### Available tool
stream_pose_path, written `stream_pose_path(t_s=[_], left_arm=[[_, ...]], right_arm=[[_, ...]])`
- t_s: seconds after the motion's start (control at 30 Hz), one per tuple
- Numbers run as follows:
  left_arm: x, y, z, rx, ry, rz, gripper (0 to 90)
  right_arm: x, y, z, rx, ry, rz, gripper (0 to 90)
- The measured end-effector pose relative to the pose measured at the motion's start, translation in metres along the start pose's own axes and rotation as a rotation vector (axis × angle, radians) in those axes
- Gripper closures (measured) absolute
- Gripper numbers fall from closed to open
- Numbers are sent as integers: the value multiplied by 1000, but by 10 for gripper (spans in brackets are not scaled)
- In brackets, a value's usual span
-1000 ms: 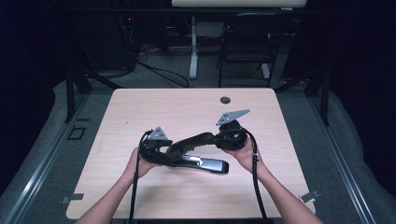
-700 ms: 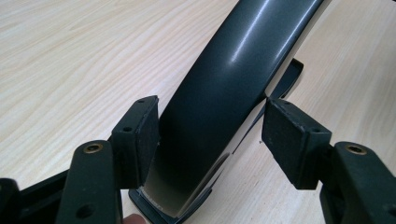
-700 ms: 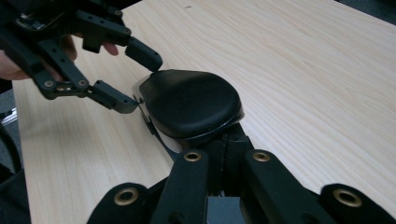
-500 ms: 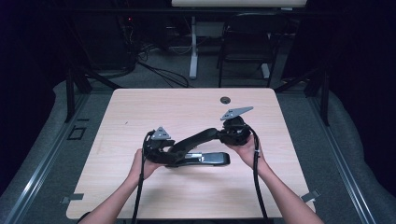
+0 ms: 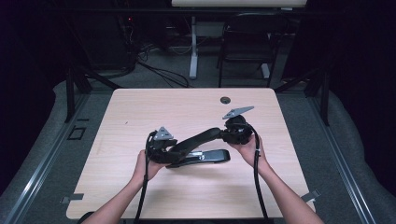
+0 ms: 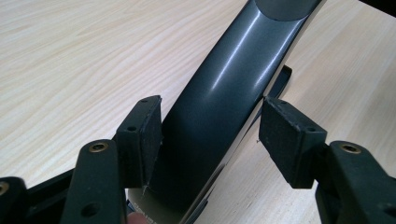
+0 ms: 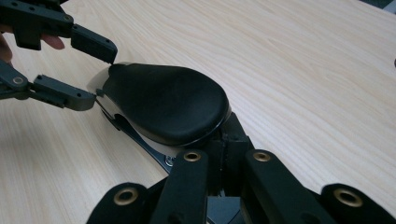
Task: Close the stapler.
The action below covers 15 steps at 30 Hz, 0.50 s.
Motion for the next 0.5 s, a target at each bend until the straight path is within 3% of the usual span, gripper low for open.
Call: stream_pose_path(t_s=[0.2, 0.27, 0.4, 0.5], left_arm=[[0, -3, -2, 4, -9, 1, 389], [-1, -7, -5, 5, -3, 20, 426], [-2, -15, -12, -28, -5, 32, 425], [-1, -19, -20, -53, -22, 30, 346]], right_arm=[[9, 0, 5, 14, 8, -27, 900], [12, 0, 6, 19, 9, -42, 900], [17, 1, 9, 27, 15, -62, 900], [20, 2, 11, 30, 19, -70, 900]])
Point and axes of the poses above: each handheld gripper's, and its own axes: y roughly forward along the jaws, x roughly out of its underside, z roughly to its right, the point moved 4 cm from there along y, roughly forward along the jaws, and after that the axes turned 14 degrees about z, right-handed, at the moved point
